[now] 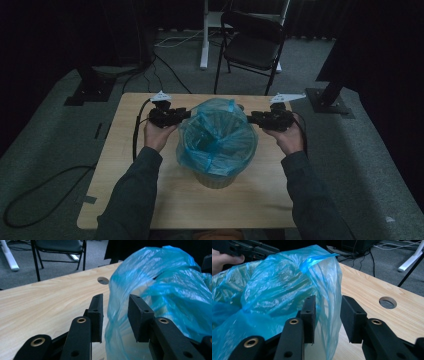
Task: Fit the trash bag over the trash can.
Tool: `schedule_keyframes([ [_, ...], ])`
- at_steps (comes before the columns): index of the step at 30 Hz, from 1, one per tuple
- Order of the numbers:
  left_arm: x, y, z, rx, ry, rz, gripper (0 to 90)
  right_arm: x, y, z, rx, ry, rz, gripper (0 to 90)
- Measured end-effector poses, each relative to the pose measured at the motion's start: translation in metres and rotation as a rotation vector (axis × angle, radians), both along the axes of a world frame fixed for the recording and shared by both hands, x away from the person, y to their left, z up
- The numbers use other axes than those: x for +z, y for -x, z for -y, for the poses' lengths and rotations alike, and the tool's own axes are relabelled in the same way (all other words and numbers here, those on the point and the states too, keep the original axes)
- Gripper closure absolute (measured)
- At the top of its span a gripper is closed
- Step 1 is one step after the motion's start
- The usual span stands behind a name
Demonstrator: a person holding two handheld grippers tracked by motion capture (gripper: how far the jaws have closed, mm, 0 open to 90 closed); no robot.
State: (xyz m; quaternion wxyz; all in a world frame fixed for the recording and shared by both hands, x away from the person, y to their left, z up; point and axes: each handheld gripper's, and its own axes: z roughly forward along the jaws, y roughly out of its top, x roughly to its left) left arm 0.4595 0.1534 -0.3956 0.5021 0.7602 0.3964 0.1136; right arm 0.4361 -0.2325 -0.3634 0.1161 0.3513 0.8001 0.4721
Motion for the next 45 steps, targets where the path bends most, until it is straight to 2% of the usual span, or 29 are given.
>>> schedule_keyframes([
  [5, -0.002, -0.005, 0.005, 0.013, -0.012, -0.012, 72.5, -0.002, -0.008, -0.005, -0.01, 0.005, -0.013, 72.3],
  [12, -0.005, -0.011, 0.01, -0.002, -0.018, -0.04, 85.2, -0.008, -0.016, -0.007, -0.027, 0.043, -0.043, 90.0],
  [26, -0.024, -0.016, 0.01, 0.008, -0.035, -0.116, 85.1, -0.025, -0.02, -0.007, -0.04, 0.083, -0.097, 90.0],
  [45, -0.048, -0.011, 0.008, -0.006, -0.05, -0.157, 83.9, -0.051, -0.012, -0.002, -0.027, 0.106, -0.146, 90.0],
])
